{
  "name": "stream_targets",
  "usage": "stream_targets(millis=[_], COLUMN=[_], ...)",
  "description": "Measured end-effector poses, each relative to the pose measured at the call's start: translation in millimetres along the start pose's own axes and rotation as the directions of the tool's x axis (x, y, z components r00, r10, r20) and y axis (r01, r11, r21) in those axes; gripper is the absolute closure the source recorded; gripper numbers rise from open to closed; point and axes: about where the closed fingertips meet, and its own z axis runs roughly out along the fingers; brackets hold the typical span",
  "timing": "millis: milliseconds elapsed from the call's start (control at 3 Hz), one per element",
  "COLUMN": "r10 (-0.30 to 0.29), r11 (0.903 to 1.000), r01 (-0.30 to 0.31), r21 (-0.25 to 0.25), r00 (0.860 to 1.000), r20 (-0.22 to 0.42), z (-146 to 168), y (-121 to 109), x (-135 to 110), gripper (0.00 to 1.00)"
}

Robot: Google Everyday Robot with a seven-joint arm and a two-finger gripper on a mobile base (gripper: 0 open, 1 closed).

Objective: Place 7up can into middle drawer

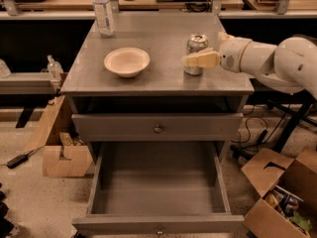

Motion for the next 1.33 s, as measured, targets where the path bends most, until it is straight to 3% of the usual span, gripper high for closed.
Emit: stream_targets(millis=[333, 1333], r10=[0.053, 0.067], r11=[0.9986, 0.9975], r01=[-0.053, -0.066], r21=[-0.01, -0.024], r00=[0.998, 0.997], r20=[0.025, 0.037], z=[22.7, 36.8], y=[1.5, 7.9], x=[13.6, 17.8], gripper=[0.22, 0.92])
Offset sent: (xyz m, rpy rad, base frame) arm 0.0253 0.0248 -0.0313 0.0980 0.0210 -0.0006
